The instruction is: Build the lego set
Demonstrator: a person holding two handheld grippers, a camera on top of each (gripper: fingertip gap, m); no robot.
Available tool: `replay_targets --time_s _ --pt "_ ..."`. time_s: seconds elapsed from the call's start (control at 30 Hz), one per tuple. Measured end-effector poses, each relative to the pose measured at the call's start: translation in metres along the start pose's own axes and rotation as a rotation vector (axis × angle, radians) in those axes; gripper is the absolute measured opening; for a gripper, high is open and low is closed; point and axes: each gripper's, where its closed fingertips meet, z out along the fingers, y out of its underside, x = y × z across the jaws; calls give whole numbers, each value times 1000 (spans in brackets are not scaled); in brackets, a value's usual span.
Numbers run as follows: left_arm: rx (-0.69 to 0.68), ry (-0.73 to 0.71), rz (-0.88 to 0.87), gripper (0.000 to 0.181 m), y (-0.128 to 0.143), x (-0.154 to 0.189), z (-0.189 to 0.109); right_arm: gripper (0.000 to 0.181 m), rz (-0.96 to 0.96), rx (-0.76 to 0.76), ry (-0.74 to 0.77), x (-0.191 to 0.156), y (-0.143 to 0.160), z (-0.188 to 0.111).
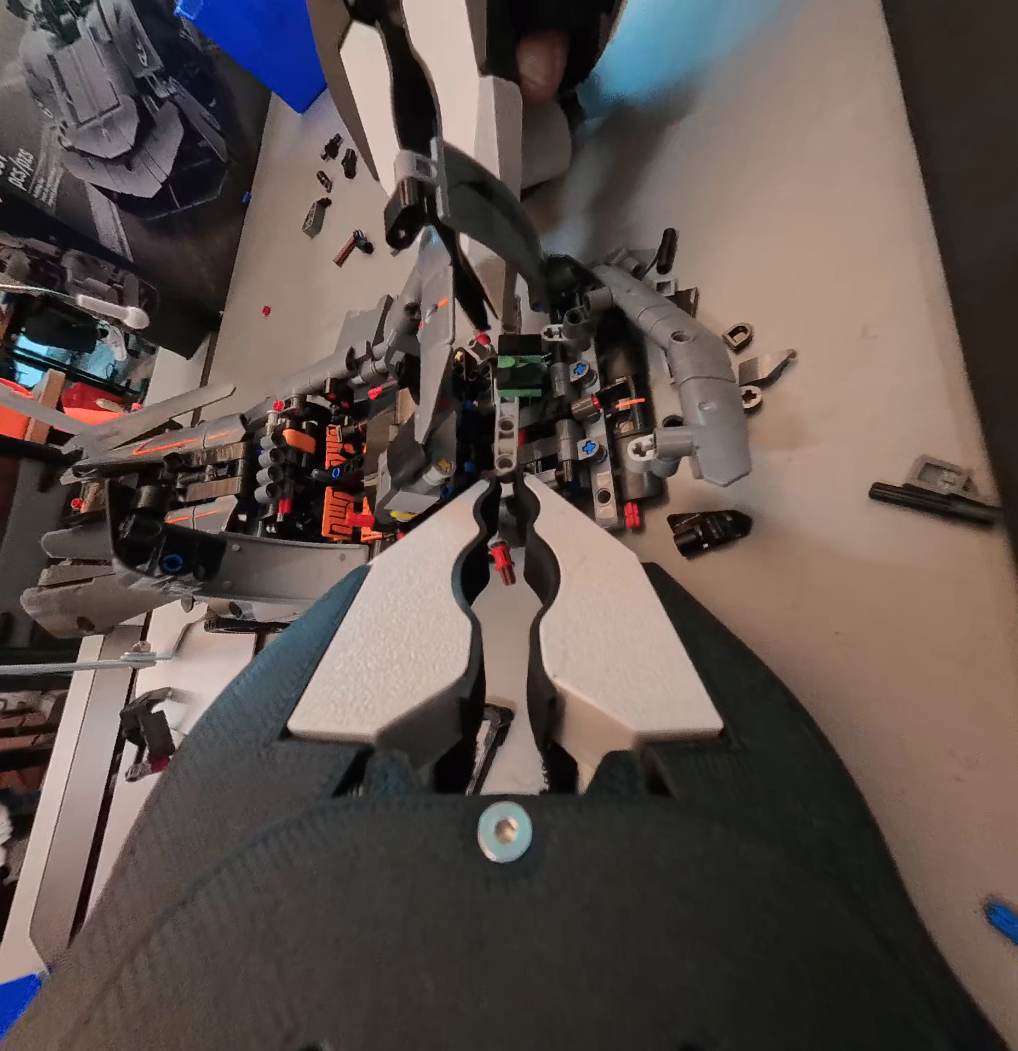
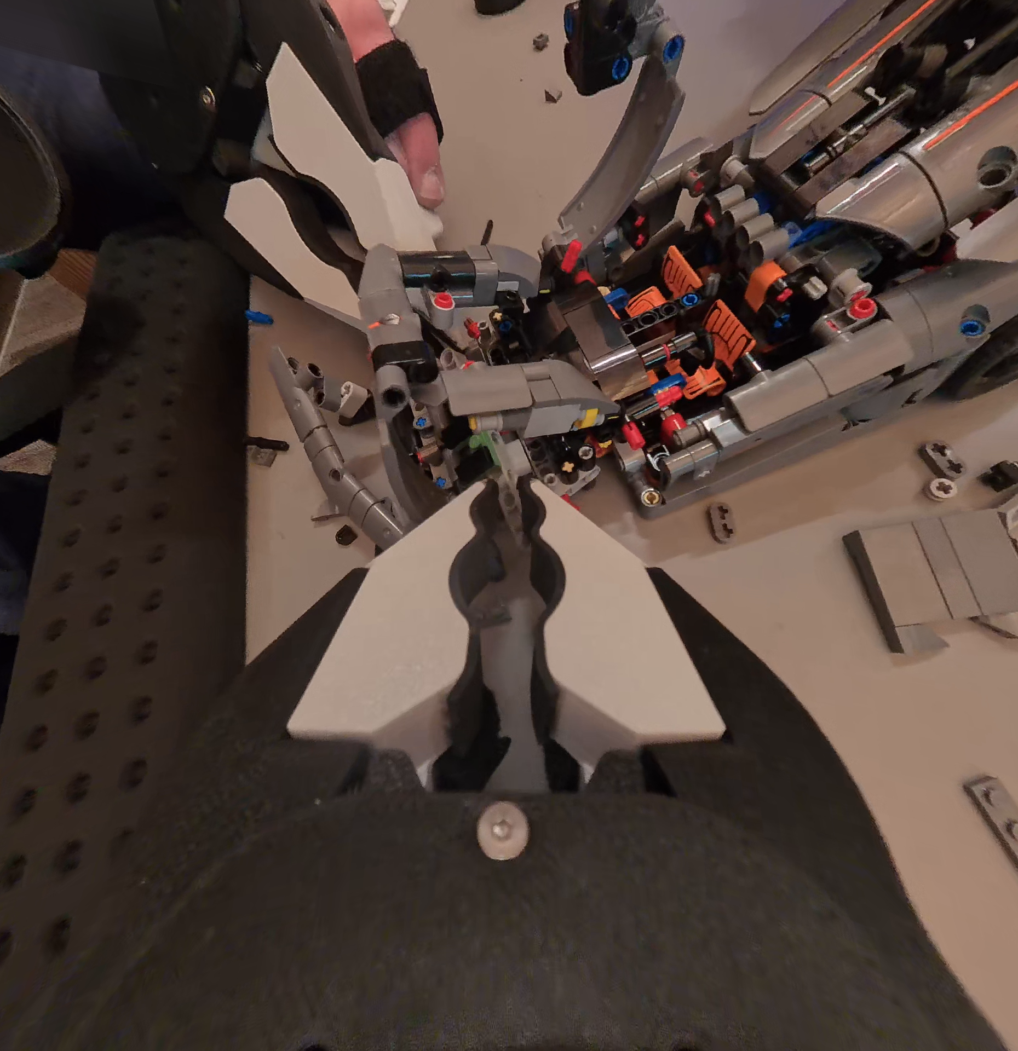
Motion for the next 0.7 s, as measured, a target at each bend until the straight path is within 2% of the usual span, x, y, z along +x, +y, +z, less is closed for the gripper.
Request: replay_targets --time_s 0.33,0.57,0.7 --pt "6 30 -15 0 1 3 -5 10 15 -45 27 6 11 -3" --pt "-20 -2 3 4 6 -2 -3 17 24 -46 30 7 13 -7" --pt "-18 16 -27 5 9 -3 -5 14 22 -50 27 4 17 -10"
